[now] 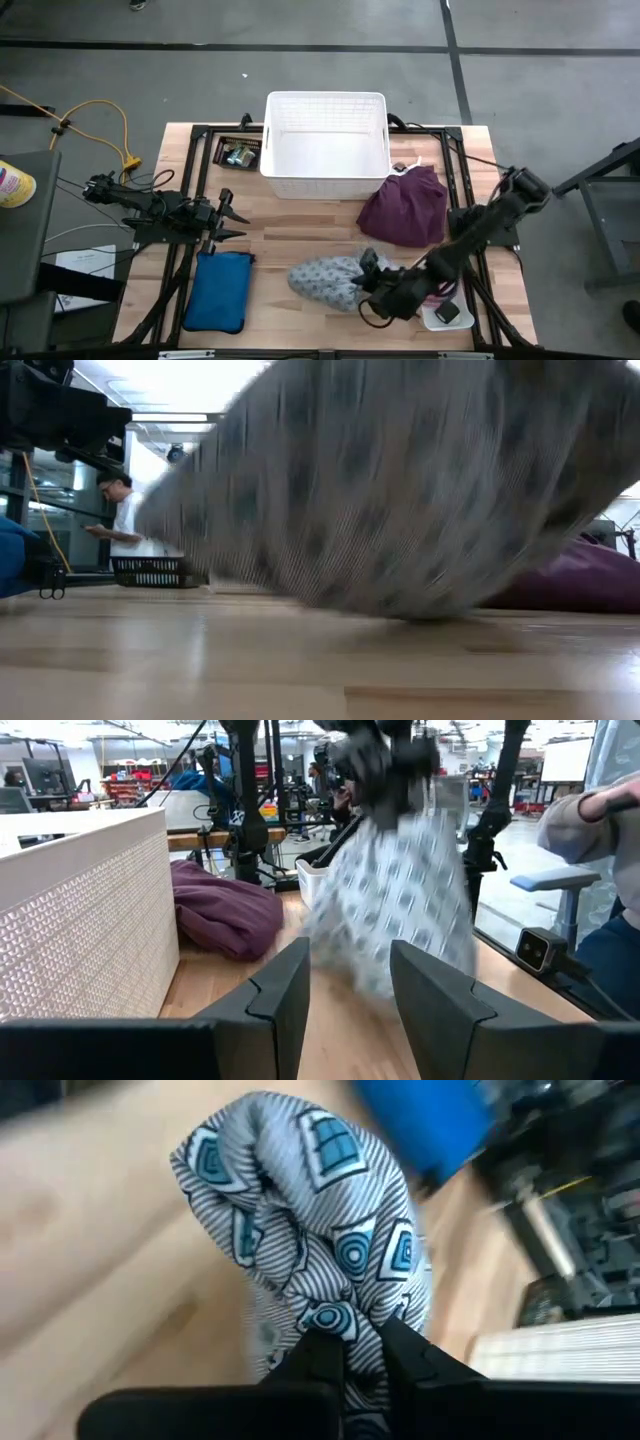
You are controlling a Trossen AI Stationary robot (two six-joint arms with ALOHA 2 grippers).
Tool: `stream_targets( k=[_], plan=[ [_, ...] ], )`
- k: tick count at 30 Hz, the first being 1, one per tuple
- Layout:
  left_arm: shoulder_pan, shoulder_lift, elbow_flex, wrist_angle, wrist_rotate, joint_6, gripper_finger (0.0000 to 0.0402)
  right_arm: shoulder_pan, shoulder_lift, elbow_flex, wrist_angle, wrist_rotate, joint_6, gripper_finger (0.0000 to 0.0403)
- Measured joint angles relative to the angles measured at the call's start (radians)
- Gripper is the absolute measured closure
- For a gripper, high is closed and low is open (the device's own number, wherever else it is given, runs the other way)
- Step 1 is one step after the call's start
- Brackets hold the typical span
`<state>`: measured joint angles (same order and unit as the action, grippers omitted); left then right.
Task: Pick & place medical supplies in basket/bin
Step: Put the light blue patient gown into the large white bin
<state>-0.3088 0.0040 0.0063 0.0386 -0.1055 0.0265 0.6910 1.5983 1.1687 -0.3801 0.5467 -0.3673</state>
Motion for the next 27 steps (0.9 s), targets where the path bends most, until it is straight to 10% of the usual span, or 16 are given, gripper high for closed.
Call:
stream_targets(
  k=[13, 27],
  plan=[
    [0.0, 0.0, 0.0, 0.0, 0.0, 0.0, 0.0267, -0.01, -0.138, 0.017, 0.177, 0.014, -0.073, 0.0391],
    [0.0, 0.0, 0.0, 0.0, 0.0, 0.0, 0.0267, -0.251, -0.144, 0.017, 0.677, 0.156, -0.62, 0.0391]
  ],
)
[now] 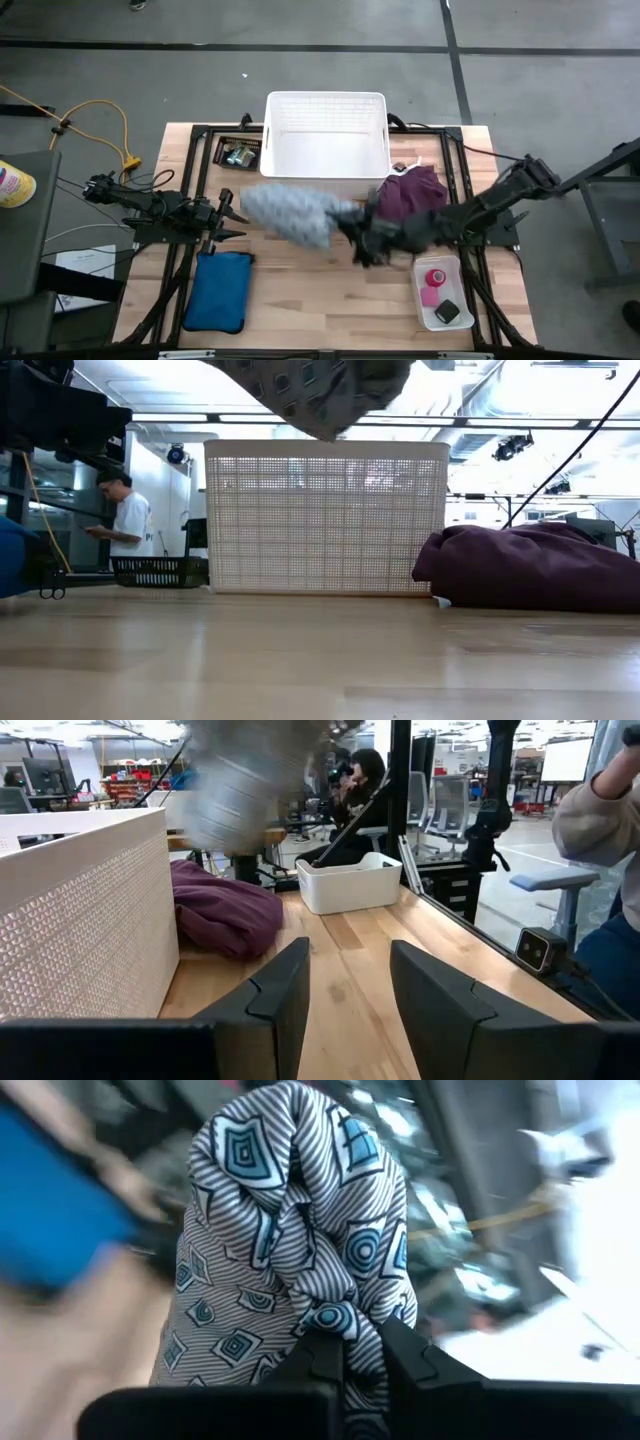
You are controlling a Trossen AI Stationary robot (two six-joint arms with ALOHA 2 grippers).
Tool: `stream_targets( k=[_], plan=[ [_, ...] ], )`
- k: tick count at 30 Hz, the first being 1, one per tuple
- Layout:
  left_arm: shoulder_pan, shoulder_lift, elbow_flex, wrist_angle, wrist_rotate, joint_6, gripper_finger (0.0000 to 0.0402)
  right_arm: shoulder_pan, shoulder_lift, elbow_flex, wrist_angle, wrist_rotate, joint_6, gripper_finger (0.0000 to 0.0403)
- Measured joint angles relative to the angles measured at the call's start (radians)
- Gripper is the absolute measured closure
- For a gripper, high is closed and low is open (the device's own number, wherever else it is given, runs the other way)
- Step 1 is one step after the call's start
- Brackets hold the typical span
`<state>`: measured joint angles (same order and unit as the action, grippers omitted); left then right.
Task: Pick & place medical supplies in basket/bin
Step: Put the light blue patient gown into the large white bin
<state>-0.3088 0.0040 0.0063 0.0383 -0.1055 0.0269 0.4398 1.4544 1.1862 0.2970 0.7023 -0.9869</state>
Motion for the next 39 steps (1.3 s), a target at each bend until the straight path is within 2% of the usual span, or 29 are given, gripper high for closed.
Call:
stream_targets(
  k=[3, 9, 19, 23, 29, 39],
  plan=[
    [0.0, 0.0, 0.0, 0.0, 0.0, 0.0, 0.0267, -0.092, 0.0, 0.0, 0.105, -0.03, -0.077, 0.0391],
    [0.0, 0.0, 0.0, 0.0, 0.0, 0.0, 0.0267, -0.255, 0.0, 0.0, 0.208, -0.148, -0.114, 0.0391],
    [0.0, 0.0, 0.0, 0.0, 0.0, 0.0, 0.0267, -0.487, 0.0, 0.0, 0.211, -0.288, -0.083, 0.039],
    [0.0, 0.0, 0.0, 0.0, 0.0, 0.0, 0.0267, -0.556, 0.0, 0.0, 0.149, -0.327, -0.052, 0.039],
    [0.0, 0.0, 0.0, 0.0, 0.0, 0.0, 0.0267, -0.652, 0.017, 0.0, -0.028, -0.472, 0.099, 0.039],
    [0.0, 0.0, 0.0, 0.0, 0.0, 0.0, 0.0267, -0.769, 0.131, 0.0, -0.073, -0.463, 0.177, 0.039]
  ],
)
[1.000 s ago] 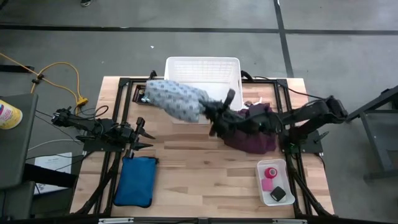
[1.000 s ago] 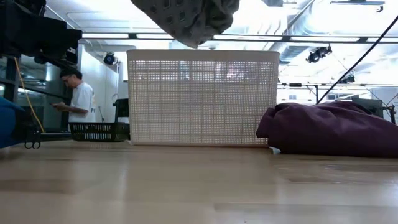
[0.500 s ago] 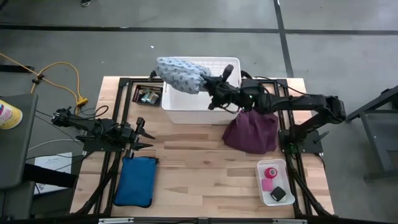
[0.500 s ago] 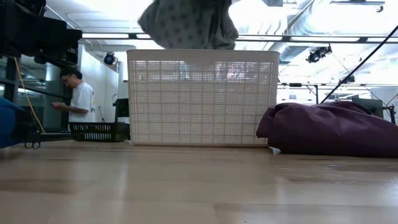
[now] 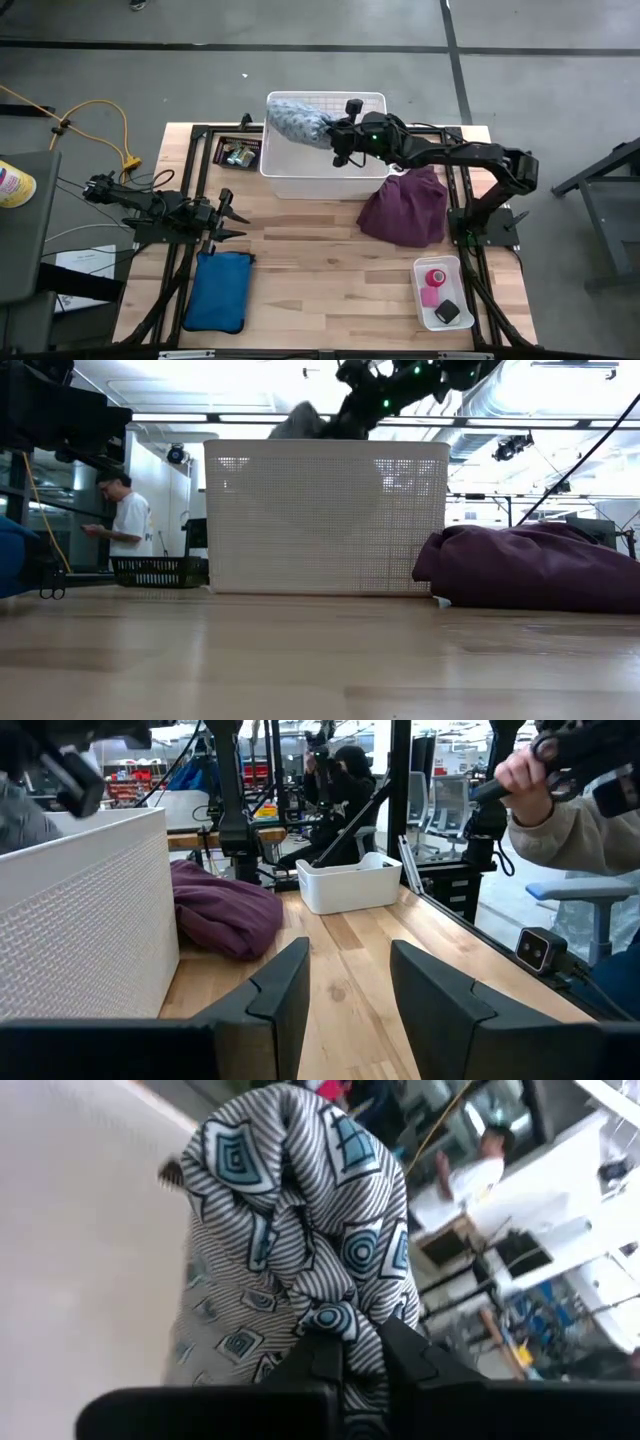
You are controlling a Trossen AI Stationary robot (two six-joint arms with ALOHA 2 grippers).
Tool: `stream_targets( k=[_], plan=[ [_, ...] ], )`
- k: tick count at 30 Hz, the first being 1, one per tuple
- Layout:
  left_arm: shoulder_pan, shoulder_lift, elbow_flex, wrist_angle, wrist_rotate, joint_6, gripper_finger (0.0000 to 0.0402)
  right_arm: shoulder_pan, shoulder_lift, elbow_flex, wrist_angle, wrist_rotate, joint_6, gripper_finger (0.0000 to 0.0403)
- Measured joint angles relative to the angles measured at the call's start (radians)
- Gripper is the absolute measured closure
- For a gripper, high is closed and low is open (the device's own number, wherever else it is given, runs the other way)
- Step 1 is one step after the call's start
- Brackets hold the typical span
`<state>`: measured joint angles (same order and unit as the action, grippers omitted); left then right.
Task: Pick & place medical supplies in basket/bin
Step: Put the light blue patient gown into the large white bin
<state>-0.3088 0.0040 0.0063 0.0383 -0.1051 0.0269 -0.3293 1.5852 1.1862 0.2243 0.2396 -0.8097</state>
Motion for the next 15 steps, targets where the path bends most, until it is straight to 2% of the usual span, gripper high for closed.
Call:
stream_targets(
  k=[10, 15],
  plan=[
    [0.0, 0.0, 0.0, 0.0, 0.0, 0.0, 0.0267, -0.01, 0.027, 0.0, -0.015, 0.022, 0.002, 0.0388],
    [0.0, 0.0, 0.0, 0.0, 0.0, 0.0, 0.0267, -0.009, 0.027, 0.0, -0.015, 0.023, 0.002, 0.0353]
  ],
)
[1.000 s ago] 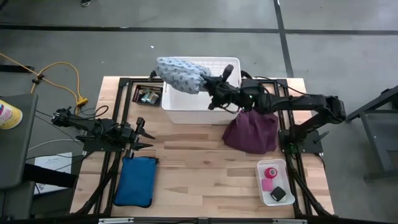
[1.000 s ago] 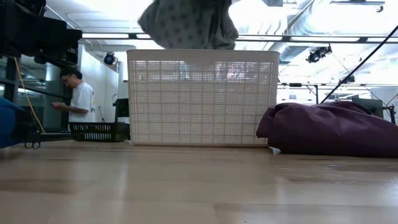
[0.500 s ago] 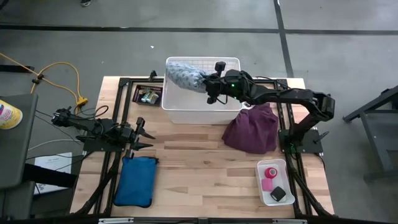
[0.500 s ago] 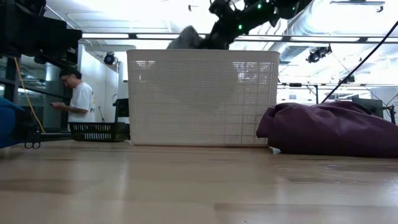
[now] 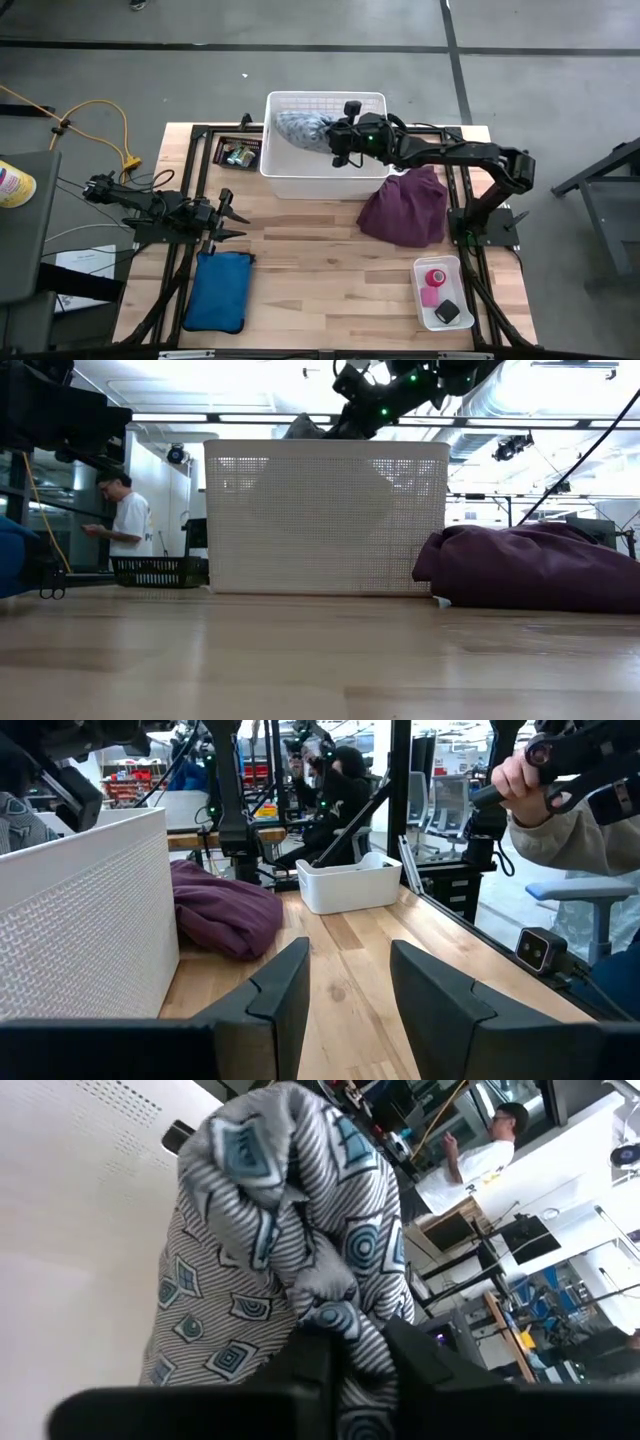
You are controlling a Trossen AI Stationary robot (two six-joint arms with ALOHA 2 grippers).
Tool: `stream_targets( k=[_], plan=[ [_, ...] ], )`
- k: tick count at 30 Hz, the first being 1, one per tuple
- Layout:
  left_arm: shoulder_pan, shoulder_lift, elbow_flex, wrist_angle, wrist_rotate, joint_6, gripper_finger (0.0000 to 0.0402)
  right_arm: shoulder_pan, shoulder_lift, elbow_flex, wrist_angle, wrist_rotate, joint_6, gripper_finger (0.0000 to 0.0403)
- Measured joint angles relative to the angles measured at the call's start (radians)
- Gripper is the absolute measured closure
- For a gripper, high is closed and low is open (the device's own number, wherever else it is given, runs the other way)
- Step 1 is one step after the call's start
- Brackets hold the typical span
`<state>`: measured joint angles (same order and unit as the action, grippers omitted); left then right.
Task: Pick & place medical supplies in basket/bin
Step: Put the light blue patient gown into the large white bin, then put the maroon patient gown into the large white bin
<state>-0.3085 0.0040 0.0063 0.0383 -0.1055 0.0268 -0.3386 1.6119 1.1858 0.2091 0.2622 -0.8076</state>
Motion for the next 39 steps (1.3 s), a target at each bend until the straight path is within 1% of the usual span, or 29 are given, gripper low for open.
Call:
stream_targets(
  k=[5, 9, 14, 17, 23, 26, 31, 35, 39],
  plan=[
    [0.0, 0.0, 0.0, 0.0, 0.0, 0.0, 0.0267, 0.0, -0.001, 0.0, 0.004, 0.003, 0.028, 0.0293],
    [0.0, 0.0, 0.0, 0.0, 0.0, 0.0, 0.0267, 0.0, -0.002, 0.0, 0.002, 0.035, 0.05, 0.0251],
    [0.0, 0.0, 0.0, 0.0, 0.0, 0.0, 0.0267, 0.0, -0.002, 0.0, -0.007, 0.038, 0.056, 0.0219],
    [0.0, 0.0, 0.0, 0.0, 0.0, 0.0, 0.0267, 0.001, -0.002, 0.0, -0.011, 0.038, 0.056, 0.0212],
    [0.0, 0.0, 0.0, 0.0, 0.0, 0.0, 0.0267, 0.005, -0.002, 0.0, -0.011, 0.038, 0.055, 0.021],
    [0.0, 0.0, 0.0, 0.0, 0.0, 0.0, 0.0267, 0.017, -0.007, 0.0, 0.005, 0.052, 0.029, 0.021],
    [0.0, 0.0, 0.0, 0.0, 0.0, 0.0, 0.0267, 0.072, -0.056, 0.0, 0.079, 0.152, -0.098, 0.021],
    [0.0, 0.0, 0.0, 0.0, 0.0, 0.0, 0.0267, 0.137, -0.13, 0.0, 0.093, 0.23, -0.19, 0.021],
    [0.0, 0.0, 0.0, 0.0, 0.0, 0.0, 0.0267, 0.214, -0.204, 0.0, 0.07, 0.312, -0.232, 0.021]
  ],
)
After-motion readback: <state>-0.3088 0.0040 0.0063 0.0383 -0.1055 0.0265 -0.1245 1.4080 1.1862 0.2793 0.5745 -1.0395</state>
